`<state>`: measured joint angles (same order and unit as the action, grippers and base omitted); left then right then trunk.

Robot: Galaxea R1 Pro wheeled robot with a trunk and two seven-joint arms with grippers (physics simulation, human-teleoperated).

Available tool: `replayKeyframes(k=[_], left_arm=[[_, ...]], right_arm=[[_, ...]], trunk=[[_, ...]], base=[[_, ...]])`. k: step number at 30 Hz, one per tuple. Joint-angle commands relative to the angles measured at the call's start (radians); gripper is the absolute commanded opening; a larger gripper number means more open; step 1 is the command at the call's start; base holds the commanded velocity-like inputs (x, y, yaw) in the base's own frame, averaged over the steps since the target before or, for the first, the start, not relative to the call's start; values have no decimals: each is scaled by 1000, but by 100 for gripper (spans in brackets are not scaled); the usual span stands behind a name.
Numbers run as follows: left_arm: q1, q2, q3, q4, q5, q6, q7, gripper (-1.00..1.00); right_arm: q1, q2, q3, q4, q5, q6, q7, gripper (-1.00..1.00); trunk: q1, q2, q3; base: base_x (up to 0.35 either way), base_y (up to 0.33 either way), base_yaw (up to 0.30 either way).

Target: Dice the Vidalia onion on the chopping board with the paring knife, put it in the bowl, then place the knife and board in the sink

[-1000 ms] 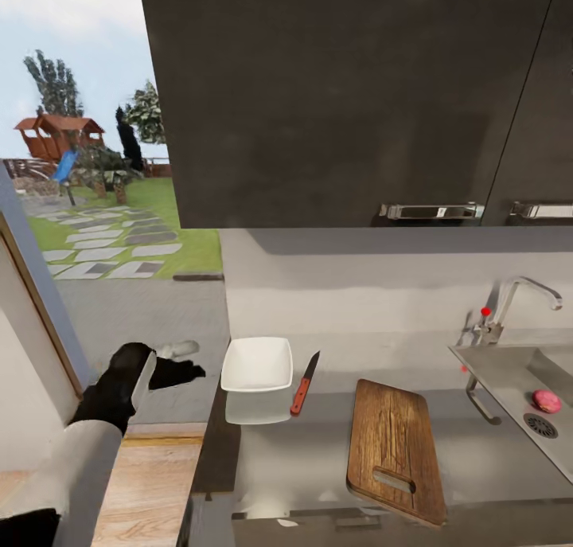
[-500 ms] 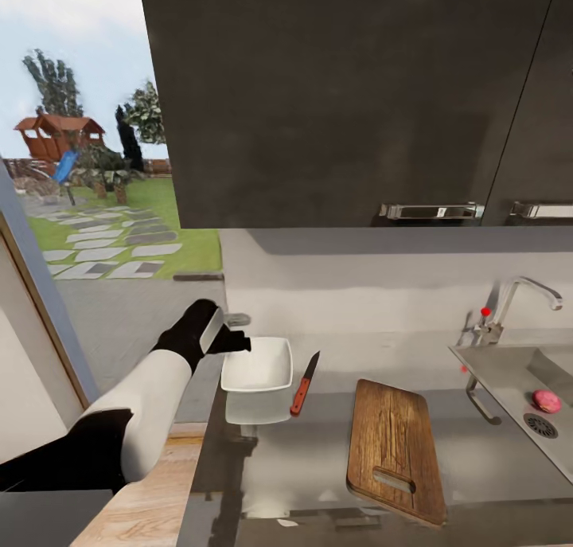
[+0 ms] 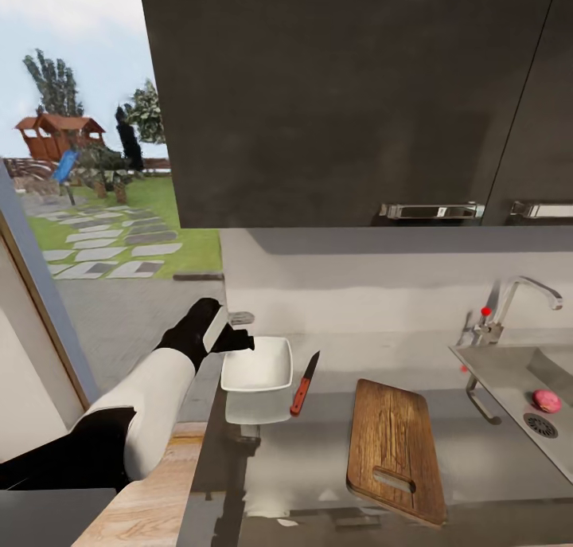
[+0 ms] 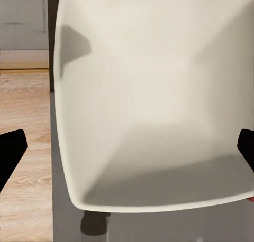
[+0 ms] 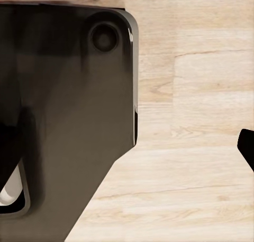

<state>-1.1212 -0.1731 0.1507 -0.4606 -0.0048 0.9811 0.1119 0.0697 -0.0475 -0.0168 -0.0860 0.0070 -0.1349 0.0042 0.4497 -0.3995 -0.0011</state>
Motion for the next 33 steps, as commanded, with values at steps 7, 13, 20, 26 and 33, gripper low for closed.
replayKeyframes(k=[7, 13, 20, 26, 33], left_arm=[[0, 4, 13, -2, 0, 0, 7, 100], [0, 22, 17, -1, 0, -29, 10, 100], [0, 33, 22, -1, 0, -43, 12, 100], [0, 34, 23, -1, 0, -44, 12, 100], [0, 34, 23, 3, 0, -44, 12, 100]], right_arm=[[1, 0, -2, -1, 1, -2, 0, 100], [1, 0, -2, -1, 1, -2, 0, 100], [1, 0, -2, -1, 1, -2, 0, 100], [1, 0, -2, -1, 1, -2, 0, 100], [1, 0, -2, -1, 1, -1, 0, 100]], trunk=[[0, -1, -7], [0, -1, -13], [0, -1, -15], [0, -1, -24], [0, -1, -35]], base=[[0, 0, 0], [0, 0, 0], [0, 0, 0], [0, 0, 0], [0, 0, 0]])
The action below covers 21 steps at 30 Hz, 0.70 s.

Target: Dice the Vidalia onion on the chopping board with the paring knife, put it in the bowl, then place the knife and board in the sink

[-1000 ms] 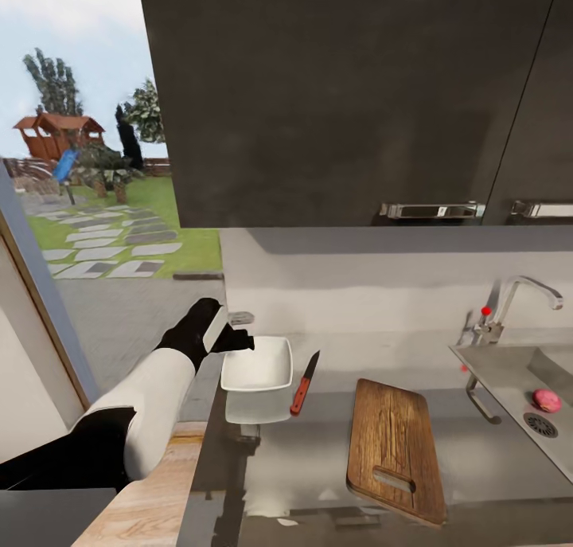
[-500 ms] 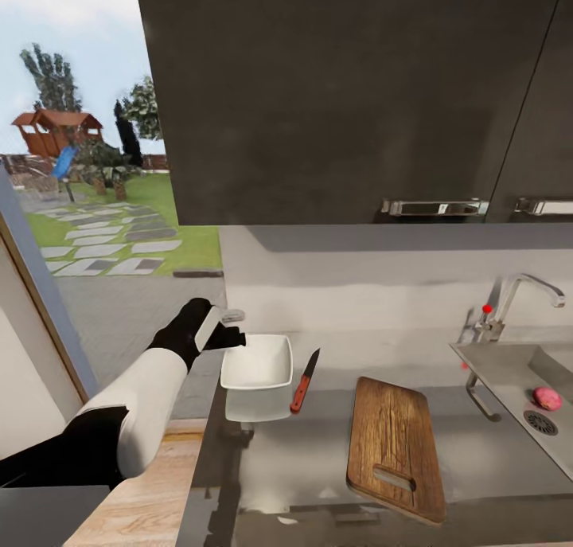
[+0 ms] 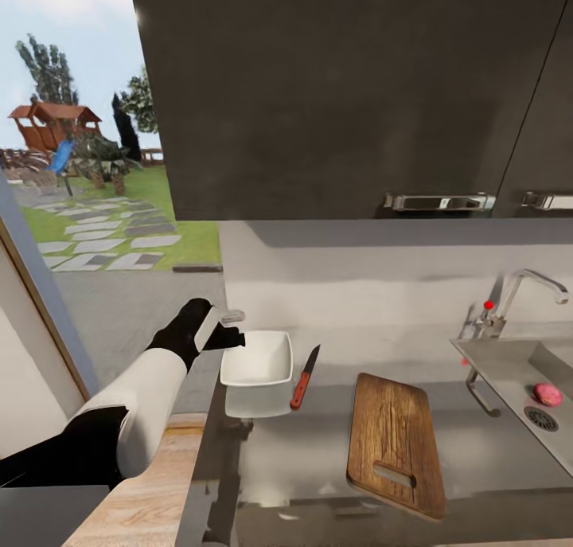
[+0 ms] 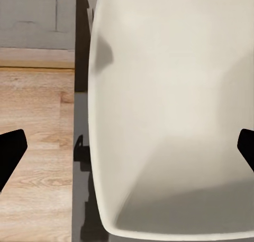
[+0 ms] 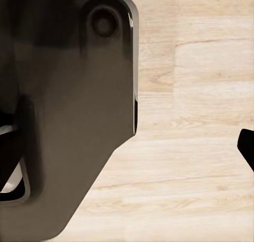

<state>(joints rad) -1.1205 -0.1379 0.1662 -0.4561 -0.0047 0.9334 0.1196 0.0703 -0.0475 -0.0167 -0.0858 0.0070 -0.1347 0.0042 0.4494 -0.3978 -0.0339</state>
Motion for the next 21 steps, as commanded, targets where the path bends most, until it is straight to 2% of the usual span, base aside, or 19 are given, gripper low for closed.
replayKeyframes(k=[1, 14, 21], left_arm=[[-1, -1, 7, -1, 0, 4, 5, 100], [-1, 0, 7, 2, 0, 4, 6, 100], [-1, 15, 9, 2, 0, 4, 18, 100]], right_arm=[[0, 0, -2, -2, 1, -2, 0, 100], [0, 0, -2, -2, 1, -2, 0, 100], [0, 0, -2, -2, 1, -2, 0, 100]], trunk=[[1, -2, -4], [1, -2, -23], [1, -2, -33]], base=[[0, 0, 0], [0, 0, 0], [0, 0, 0]])
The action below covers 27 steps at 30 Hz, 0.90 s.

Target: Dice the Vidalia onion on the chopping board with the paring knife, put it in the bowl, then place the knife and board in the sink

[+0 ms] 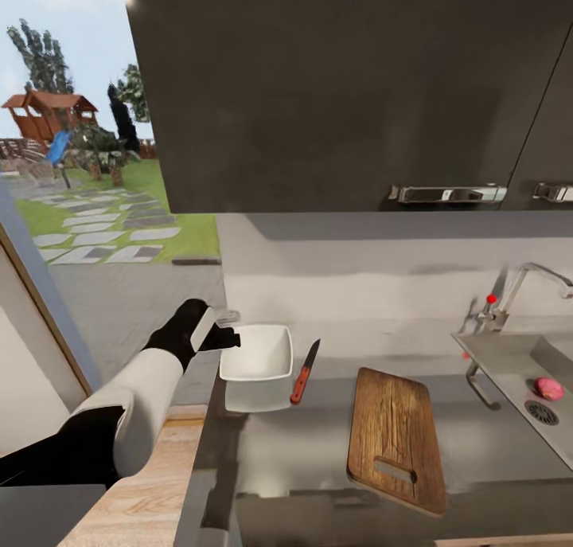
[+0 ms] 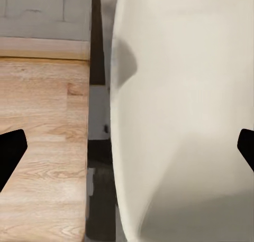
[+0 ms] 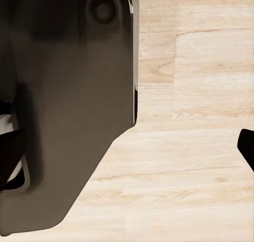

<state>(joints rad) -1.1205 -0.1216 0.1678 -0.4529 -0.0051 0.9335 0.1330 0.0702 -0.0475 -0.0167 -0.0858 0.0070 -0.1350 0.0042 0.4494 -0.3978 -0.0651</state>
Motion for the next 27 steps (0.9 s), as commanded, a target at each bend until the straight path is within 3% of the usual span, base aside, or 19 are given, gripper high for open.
replayKeyframes(k=[1, 27], left_arm=[[-1, 2, 7, -1, 0, 4, 5, 100], [-1, 5, 6, -1, 0, 4, 5, 100]], right_arm=[[0, 0, -2, -2, 1, -2, 0, 100], [0, 0, -2, -2, 1, -2, 0, 100]], trunk=[[1, -2, -4], [1, -2, -29]], base=[[0, 0, 0], [0, 0, 0]])
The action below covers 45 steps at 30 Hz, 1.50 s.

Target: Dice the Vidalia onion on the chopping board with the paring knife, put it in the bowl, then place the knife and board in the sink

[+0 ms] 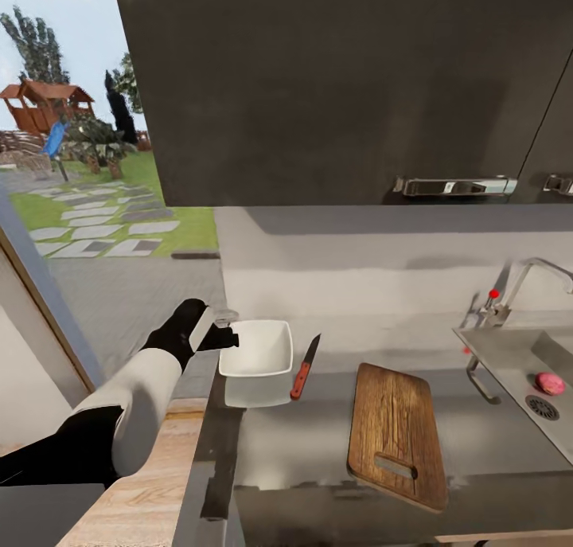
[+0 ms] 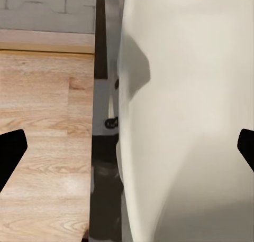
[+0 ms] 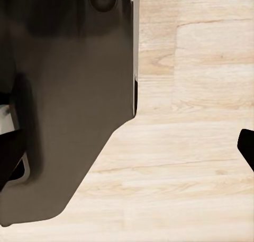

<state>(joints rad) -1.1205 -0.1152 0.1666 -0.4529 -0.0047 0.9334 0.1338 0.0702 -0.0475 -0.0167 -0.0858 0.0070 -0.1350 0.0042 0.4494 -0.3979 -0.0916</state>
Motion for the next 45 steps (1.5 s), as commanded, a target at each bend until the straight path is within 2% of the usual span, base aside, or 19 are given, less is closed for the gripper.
replayKeyframes(k=[1, 26, 45], left_arm=[[-1, -1, 8, -1, 0, 4, 4, 100], [-1, 0, 8, -1, 0, 4, 4, 100], [-1, 0, 8, -1, 0, 4, 4, 100]], right_arm=[[0, 0, -2, -2, 1, -2, 0, 100], [0, 0, -2, -2, 1, -2, 0, 100], [0, 0, -2, -2, 1, -2, 0, 100]], trunk=[[1, -2, -4], [1, -2, -38], [1, -2, -51]], base=[[0, 0, 0], [0, 0, 0], [0, 0, 0]])
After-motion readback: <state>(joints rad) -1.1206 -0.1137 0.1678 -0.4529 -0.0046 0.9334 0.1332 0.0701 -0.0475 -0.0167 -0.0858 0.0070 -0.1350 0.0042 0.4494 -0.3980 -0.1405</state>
